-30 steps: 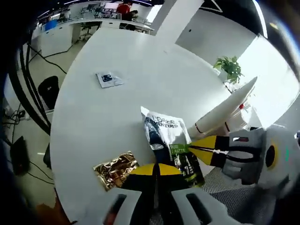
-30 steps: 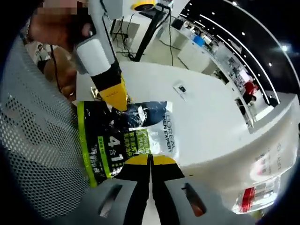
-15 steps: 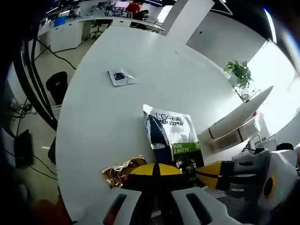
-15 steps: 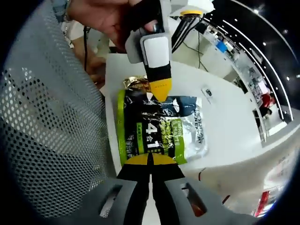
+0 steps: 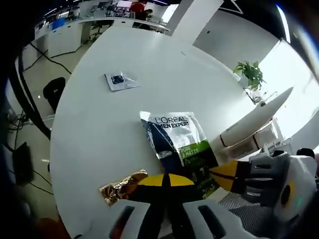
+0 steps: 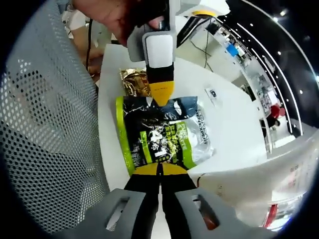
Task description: Arrange the skincare products in the storage area until every visible bottle or jar stands upright without overlapping.
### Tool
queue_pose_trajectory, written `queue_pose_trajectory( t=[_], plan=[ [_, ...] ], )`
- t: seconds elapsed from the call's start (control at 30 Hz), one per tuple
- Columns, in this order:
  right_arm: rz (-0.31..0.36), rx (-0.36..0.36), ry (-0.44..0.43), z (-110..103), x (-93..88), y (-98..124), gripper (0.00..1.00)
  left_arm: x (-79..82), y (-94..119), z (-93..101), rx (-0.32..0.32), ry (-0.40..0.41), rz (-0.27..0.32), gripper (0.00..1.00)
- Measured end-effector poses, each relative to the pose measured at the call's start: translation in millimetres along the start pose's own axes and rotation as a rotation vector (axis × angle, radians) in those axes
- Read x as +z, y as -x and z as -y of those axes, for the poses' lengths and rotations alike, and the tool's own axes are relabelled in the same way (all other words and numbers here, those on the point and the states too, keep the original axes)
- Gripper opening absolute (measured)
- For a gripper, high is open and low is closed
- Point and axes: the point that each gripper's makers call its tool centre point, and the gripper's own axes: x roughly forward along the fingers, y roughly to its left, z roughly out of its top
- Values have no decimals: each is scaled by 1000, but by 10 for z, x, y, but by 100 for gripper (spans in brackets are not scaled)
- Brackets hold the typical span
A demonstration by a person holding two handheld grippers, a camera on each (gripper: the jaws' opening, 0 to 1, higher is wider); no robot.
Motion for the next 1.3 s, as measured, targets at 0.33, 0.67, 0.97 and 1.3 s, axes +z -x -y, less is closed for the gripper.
queue_pose_trajectory(
  t=[0.33, 0.67, 0.97, 1.3],
  plan=[
    [-14, -20, 15, 34, -27, -7, 0, 12, -31, -19, 20, -71, 3, 2],
    [50, -52, -122, 205, 84, 103, 0, 253, 194, -17, 30, -101, 122, 11],
    [383, 131, -268, 131, 668, 583, 0, 424, 636, -154, 162, -186, 210, 21],
    [515, 267, -504, 249, 442, 1181, 1, -146, 457, -324, 220, -182, 34, 18]
  ],
)
